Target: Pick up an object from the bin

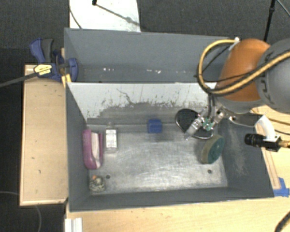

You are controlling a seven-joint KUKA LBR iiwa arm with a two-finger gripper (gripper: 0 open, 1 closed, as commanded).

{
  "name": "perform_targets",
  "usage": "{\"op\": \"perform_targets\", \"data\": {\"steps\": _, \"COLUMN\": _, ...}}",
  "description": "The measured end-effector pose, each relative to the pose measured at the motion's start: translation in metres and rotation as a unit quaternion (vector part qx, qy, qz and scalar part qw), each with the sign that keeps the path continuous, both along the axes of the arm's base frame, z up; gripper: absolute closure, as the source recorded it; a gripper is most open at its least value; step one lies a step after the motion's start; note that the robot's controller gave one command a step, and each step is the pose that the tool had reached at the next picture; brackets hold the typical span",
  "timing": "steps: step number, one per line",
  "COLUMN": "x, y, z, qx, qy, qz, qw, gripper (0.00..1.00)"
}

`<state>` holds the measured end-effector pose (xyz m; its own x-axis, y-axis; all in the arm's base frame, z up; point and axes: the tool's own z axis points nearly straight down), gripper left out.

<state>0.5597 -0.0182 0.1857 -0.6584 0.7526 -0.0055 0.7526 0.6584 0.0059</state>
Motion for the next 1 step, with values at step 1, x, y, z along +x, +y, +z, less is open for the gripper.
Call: {"op": "perform_targets", "data": {"steps": 1, "x": 0.0003, "y": -0.0002, "z": 0.0028, "qx": 0.000, "qy": 0.0028, "qz": 0.004, "qw": 1.0000, "gripper": 1.00}}
